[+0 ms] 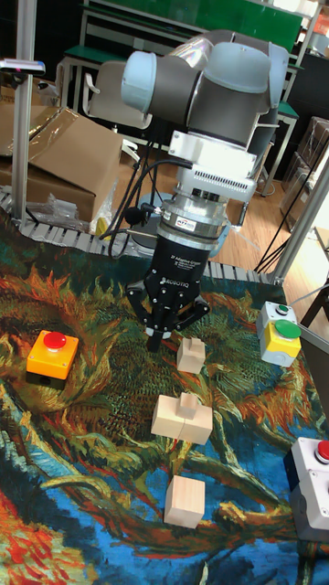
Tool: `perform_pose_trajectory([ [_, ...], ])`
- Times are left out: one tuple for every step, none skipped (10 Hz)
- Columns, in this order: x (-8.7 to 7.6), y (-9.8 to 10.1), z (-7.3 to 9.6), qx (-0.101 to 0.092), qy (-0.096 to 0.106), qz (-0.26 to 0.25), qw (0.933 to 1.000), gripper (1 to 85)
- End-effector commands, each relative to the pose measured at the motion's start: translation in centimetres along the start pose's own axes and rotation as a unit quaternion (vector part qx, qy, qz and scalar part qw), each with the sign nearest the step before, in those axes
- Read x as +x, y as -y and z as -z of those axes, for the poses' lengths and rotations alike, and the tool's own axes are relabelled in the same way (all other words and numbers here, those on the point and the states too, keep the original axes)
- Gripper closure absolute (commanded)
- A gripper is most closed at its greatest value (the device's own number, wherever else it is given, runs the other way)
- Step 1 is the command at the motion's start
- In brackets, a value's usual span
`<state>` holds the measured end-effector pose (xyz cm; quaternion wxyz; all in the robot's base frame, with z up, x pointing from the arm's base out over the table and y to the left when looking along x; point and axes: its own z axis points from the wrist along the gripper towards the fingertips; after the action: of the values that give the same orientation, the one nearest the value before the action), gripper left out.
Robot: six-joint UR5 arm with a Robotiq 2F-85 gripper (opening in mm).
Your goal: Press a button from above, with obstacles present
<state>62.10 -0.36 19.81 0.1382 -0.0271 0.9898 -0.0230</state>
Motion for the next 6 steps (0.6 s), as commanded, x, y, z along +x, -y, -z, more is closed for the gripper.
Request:
perform_pose_trajectory([
  [3.0,0.2,-0.1,0.000,-0.062,-0.053,0.9966,84.3],
  [3.8,-0.1,-0.1,-0.007,-0.078,-0.031,0.9965,84.3],
  [4.1,-0.8,-0.1,-0.022,-0.080,-0.022,0.9963,84.3],
  [4.6,0.9,-0.1,0.003,-0.087,0.000,0.9962,84.3],
  [5.4,1.1,-0.2,-0.002,-0.095,0.030,0.9950,84.3],
  [5.9,1.4,-0.4,-0.009,-0.092,0.034,0.9952,84.3],
])
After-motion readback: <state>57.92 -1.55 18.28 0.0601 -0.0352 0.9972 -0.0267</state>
